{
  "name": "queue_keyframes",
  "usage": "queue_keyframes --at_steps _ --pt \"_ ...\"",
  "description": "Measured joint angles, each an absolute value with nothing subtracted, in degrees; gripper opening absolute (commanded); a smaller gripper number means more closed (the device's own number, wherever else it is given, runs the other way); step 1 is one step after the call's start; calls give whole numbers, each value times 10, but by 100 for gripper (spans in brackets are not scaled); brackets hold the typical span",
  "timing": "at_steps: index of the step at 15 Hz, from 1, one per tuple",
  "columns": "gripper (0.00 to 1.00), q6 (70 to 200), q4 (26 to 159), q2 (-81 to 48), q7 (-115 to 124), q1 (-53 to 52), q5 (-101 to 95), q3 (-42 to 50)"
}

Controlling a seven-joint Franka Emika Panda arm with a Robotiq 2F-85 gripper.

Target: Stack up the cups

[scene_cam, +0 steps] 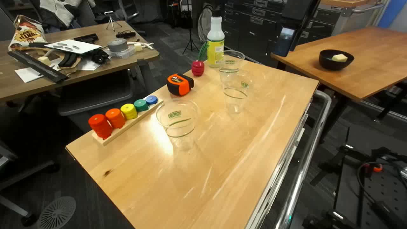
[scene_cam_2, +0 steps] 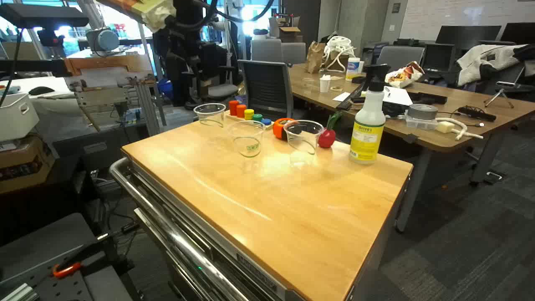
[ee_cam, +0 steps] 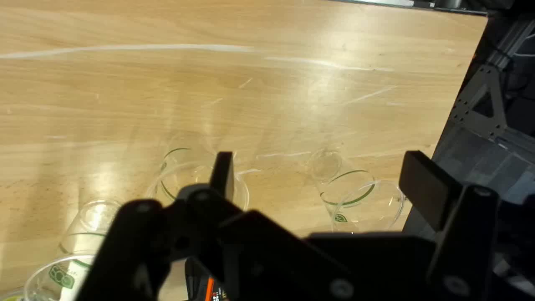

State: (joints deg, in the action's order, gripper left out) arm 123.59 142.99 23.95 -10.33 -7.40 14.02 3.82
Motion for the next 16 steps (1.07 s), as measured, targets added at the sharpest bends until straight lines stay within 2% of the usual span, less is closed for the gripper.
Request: queue_keyframes --at_steps 16 --pt "100 1235 1424 240 -103 -72 139 37"
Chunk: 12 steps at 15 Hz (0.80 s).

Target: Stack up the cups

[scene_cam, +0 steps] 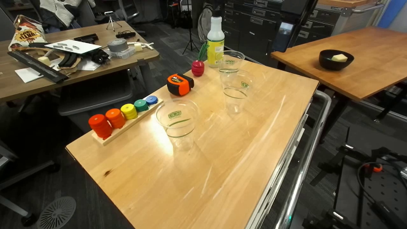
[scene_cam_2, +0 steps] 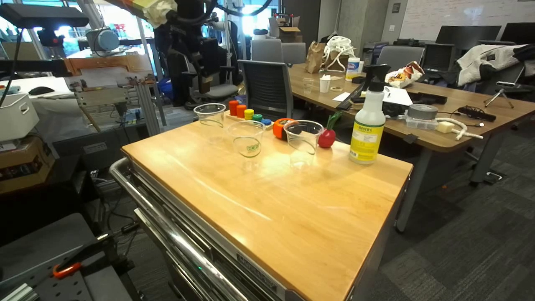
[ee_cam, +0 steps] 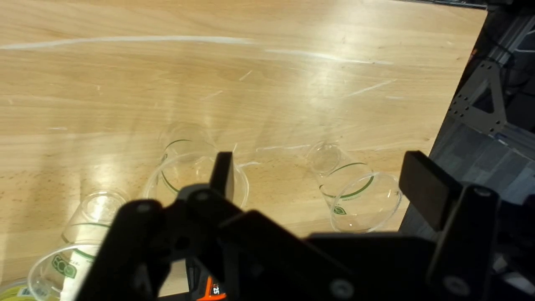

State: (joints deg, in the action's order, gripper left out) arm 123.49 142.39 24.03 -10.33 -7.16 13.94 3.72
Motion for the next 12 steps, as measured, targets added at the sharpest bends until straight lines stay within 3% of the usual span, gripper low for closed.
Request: queue_keyframes --at_steps 7,12 --pt "100 1217 1394 224 -128 -10 88 69" --pt "100 1213 1314 145 -166 13 90 108"
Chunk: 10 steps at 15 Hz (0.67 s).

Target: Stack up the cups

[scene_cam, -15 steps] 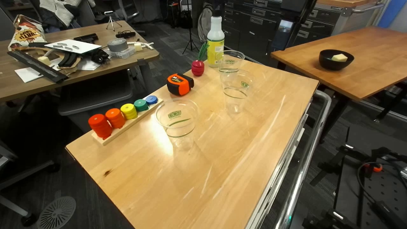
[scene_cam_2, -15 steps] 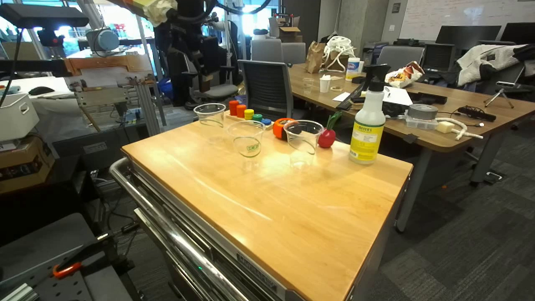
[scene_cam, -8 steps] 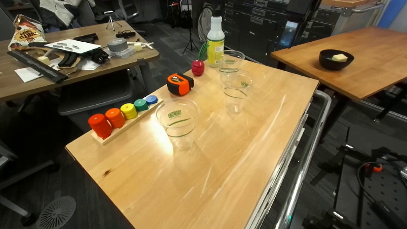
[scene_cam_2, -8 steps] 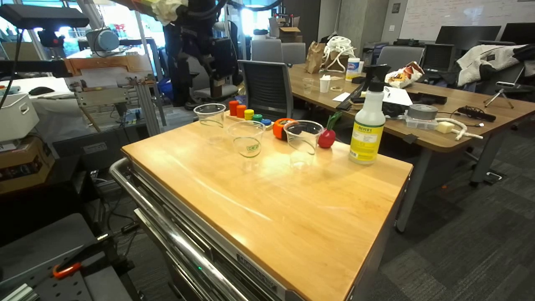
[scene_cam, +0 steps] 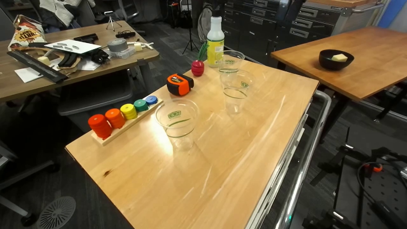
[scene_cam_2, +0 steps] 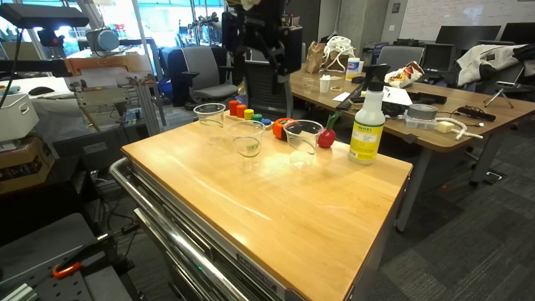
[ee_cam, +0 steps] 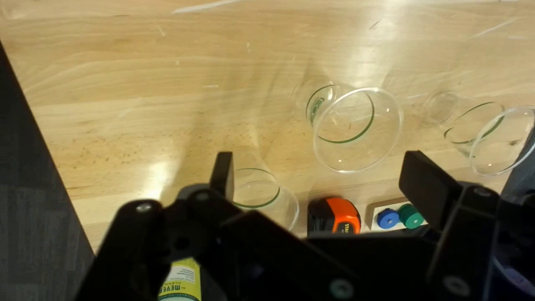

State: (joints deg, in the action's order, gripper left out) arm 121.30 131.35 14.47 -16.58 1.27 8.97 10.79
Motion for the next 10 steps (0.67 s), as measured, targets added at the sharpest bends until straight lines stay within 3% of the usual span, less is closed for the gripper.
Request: queue_keyframes --at_steps 10 --pt "100 1238 1141 -104 -131 24 76 89"
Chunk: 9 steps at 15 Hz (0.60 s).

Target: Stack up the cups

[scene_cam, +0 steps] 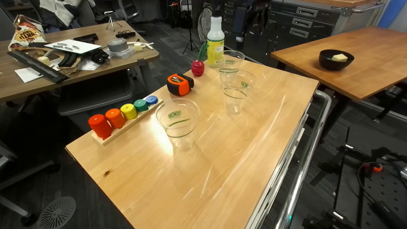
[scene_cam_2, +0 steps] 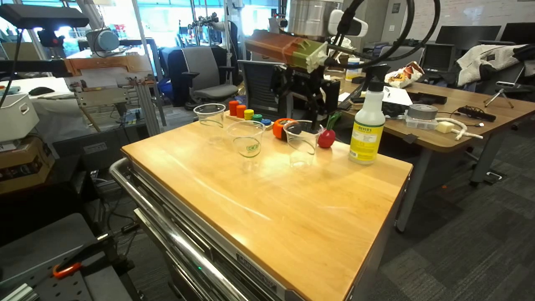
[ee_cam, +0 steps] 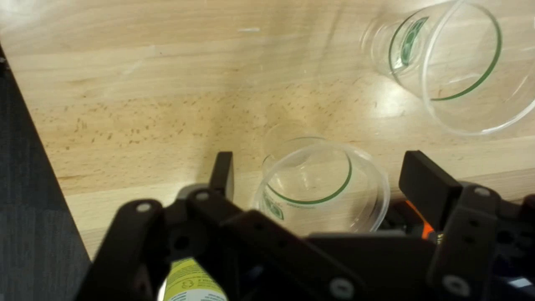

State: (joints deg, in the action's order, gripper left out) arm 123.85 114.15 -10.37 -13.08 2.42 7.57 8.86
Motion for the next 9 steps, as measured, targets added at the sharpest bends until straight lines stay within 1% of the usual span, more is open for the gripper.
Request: queue_keyframes --at_steps 5,6,7,9 --pt "100 1250 1077 -167 -81 32 35 86" --pt "97 1250 1069 -176 -76 33 32 85" --pt "74 1249 1062 -183 -73 35 32 84" --pt "70 1246 1053 -195 -72 39 32 79"
